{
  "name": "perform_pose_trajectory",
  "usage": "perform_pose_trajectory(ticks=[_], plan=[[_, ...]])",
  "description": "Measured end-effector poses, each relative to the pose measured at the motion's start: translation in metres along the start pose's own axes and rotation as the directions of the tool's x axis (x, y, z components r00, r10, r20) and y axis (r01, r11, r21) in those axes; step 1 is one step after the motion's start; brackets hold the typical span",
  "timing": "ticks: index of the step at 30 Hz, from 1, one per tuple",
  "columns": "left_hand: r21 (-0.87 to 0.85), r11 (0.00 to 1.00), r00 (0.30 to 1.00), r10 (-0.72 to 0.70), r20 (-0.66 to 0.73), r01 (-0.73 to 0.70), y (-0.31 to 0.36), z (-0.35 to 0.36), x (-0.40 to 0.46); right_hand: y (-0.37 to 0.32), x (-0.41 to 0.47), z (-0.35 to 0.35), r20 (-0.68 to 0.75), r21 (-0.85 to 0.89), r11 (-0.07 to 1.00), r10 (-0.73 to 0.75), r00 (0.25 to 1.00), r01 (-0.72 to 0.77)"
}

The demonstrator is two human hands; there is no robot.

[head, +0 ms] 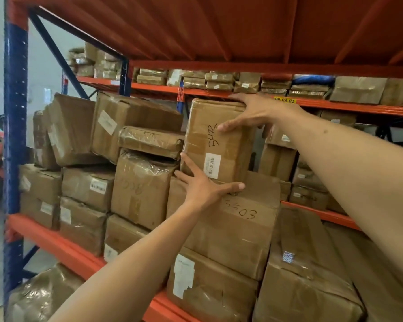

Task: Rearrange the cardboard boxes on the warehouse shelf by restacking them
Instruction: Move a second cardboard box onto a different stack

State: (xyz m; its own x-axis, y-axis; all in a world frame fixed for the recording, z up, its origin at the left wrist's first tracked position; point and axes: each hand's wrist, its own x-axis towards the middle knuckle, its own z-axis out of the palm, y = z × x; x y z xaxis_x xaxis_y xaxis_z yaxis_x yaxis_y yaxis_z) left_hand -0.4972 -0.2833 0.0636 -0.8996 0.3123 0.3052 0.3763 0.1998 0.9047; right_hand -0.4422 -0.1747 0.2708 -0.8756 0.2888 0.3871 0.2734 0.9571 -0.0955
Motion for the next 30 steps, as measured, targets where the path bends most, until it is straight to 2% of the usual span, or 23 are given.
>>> perform_pose_trajectory(ticks=[4, 8, 12, 16, 22, 27, 30], plan=[[-0.018, 0.998, 0.998, -0.06, 0.004, 0.06, 0.015, 0.01, 0.004, -0.006, 0.005, -0.001, 0.054, 0.154, 0.988, 0.01, 0.999, -0.018], [-0.04, 0.997, 0.995, -0.072, -0.075, 0.069, 0.019, 0.012, 0.005, -0.002, 0.003, 0.005, 0.011, 0.223, 0.975, -0.006, 1.0, 0.004], [-0.039, 0.999, 0.992, 0.002, -0.123, -0.007, 0.018, 0.014, -0.002, 0.009, -0.013, 0.004, -0.038, 0.333, 0.943, 0.0, 0.999, 0.012], [0.05, 0.995, 0.985, 0.093, -0.146, -0.086, 0.021, 0.019, -0.011, 0.028, -0.035, 0.0, -0.047, 0.414, 0.91, 0.045, 0.998, -0.021], [0.224, 0.943, 0.961, 0.267, -0.071, -0.245, 0.054, 0.029, -0.026, 0.089, -0.094, 0.002, -0.144, 0.658, 0.753, 0.117, 0.983, 0.007], [0.342, 0.831, 0.888, 0.459, 0.027, -0.439, 0.073, 0.051, -0.048, 0.147, -0.144, 0.013, -0.141, 0.841, 0.541, 0.254, 0.957, -0.019], [0.393, 0.761, 0.845, 0.528, 0.088, -0.516, 0.085, 0.072, -0.07, 0.172, -0.18, 0.01, -0.191, 0.863, 0.505, 0.281, 0.941, 0.024]])
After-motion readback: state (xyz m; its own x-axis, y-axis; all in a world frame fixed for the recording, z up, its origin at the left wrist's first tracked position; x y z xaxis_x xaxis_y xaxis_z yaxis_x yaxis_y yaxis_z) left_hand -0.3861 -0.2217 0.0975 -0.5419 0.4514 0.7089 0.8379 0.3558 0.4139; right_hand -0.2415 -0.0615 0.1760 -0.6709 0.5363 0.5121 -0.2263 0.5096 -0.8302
